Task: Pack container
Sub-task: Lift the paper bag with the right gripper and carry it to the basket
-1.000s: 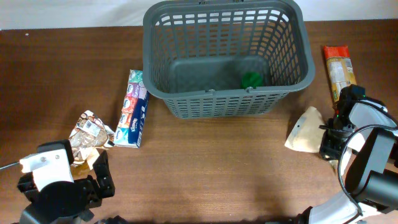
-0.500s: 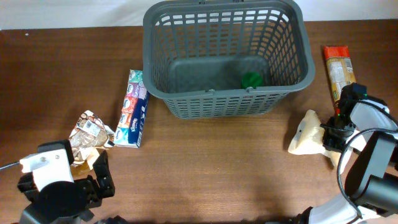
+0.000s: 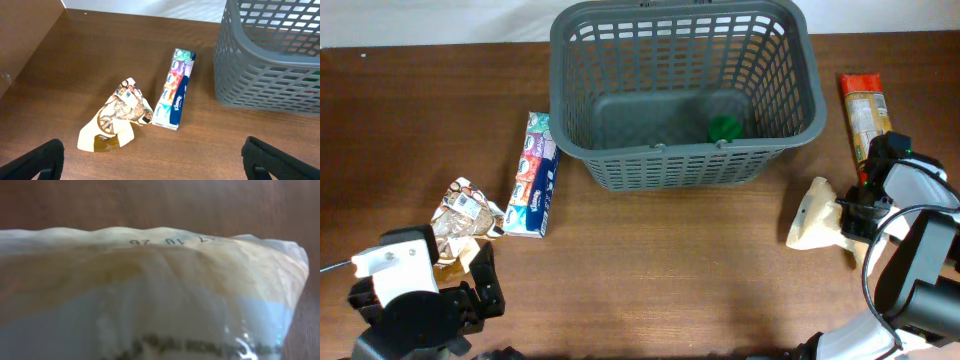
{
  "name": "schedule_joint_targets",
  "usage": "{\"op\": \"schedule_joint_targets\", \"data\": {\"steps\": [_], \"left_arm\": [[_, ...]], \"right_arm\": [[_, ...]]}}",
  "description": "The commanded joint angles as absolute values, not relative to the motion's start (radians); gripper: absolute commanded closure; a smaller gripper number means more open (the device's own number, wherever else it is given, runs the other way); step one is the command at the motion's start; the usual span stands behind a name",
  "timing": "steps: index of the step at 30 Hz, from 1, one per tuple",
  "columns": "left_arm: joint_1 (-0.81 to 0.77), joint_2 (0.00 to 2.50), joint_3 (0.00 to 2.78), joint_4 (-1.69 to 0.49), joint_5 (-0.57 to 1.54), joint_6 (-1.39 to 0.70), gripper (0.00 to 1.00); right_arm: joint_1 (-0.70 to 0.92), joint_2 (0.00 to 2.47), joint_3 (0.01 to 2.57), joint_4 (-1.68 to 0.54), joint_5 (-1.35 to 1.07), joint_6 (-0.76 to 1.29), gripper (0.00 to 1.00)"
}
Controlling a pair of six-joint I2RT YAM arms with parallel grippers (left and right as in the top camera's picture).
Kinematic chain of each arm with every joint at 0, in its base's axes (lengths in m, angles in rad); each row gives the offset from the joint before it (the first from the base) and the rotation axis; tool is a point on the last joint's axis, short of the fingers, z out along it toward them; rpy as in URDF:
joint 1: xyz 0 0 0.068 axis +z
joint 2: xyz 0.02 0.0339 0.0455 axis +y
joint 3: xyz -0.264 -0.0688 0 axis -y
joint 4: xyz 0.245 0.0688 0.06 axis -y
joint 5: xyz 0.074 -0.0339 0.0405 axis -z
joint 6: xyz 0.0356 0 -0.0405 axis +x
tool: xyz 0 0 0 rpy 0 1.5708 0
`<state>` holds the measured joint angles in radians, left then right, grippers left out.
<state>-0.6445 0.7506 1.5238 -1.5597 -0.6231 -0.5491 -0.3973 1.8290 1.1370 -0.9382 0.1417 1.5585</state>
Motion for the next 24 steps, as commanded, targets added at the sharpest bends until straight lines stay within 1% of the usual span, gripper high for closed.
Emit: {"op": "schedule_joint_targets", "data": {"steps": [1, 6, 11, 12, 16, 22, 24], "left_arm": [[-0.64, 0.749, 1.529, -1.558, -0.616, -0.544, 0.0], [-0.64, 0.749, 1.529, -1.558, -0.616, -0.544, 0.0], [-0.64, 0.749, 1.529, -1.558, -0.616, -0.544, 0.0], [-0.64, 0.749, 1.529, -1.558, -0.616, -0.544, 0.01], [-0.64, 0.749, 1.529, -1.558, -0.616, -0.544, 0.0], [-0.64, 0.749, 1.529, -1.558, -0.616, -0.544, 0.0], [-0.64, 0.749, 1.529, -1.558, -0.616, -0.544, 0.01]], "right_arm": [[-0.394, 1.848, 1.243, -0.928, 0.161, 1.398, 0.96], [-0.394, 1.845, 1.408, -0.971, 0.161, 1.206, 0.96], [-0.394, 1.845, 1.588, -1.069, 0.162, 1.116, 0.96], [-0.394, 1.845, 1.668, -1.112, 0.162, 1.075, 0.96], [-0.394, 1.845, 1.828, -1.185, 0.154, 0.969, 0.96], [-0.393, 1.843, 2.083, -1.255, 0.019, 0.689, 0.96], [-0.393, 1.84, 2.16, -1.274, -0.02, 0.64, 0.96]]}}
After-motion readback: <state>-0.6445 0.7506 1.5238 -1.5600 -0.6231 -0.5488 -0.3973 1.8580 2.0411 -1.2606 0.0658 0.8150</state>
